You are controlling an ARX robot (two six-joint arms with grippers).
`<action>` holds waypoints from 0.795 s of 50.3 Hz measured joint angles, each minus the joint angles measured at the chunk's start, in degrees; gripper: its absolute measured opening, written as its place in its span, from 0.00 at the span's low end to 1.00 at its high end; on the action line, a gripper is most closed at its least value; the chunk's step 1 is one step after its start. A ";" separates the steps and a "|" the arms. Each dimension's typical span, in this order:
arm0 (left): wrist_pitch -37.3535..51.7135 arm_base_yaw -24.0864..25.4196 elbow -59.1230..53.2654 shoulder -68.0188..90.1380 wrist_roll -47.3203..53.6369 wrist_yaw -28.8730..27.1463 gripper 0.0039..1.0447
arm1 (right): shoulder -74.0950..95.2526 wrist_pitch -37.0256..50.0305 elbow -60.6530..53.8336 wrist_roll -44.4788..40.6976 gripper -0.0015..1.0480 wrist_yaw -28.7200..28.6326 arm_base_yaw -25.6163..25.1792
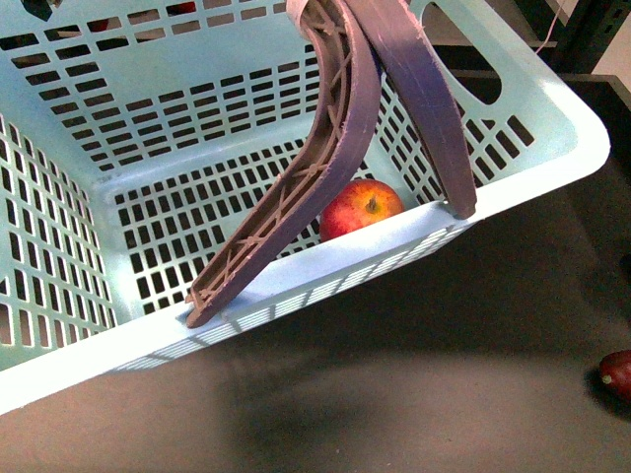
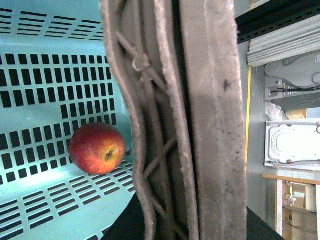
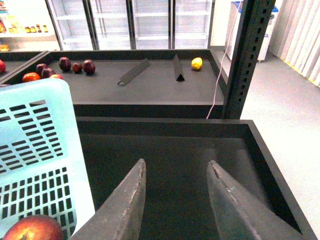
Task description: Pick apple with right arm and hold basket with left
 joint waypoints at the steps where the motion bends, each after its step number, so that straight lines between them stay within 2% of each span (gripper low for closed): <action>1: 0.00 0.00 0.00 0.00 0.00 0.00 0.15 | -0.55 -0.02 -0.55 -0.02 0.33 -0.13 -0.11; 5: 0.00 0.00 0.00 0.00 -0.04 -0.04 0.15 | -2.32 -0.22 -2.05 -0.02 0.22 -0.68 -0.68; 8: 0.00 0.00 0.00 0.00 -0.02 0.13 0.15 | -4.61 -0.81 -3.72 -0.04 0.11 -4.17 -3.48; 11: 0.00 -0.02 0.00 0.00 -0.04 0.24 0.15 | -6.16 -1.36 -4.74 -0.04 0.02 -4.37 -4.59; 40: 0.00 0.00 0.00 0.00 -0.04 0.22 0.15 | -22.60 -10.01 -12.02 -0.20 0.02 -4.83 -5.01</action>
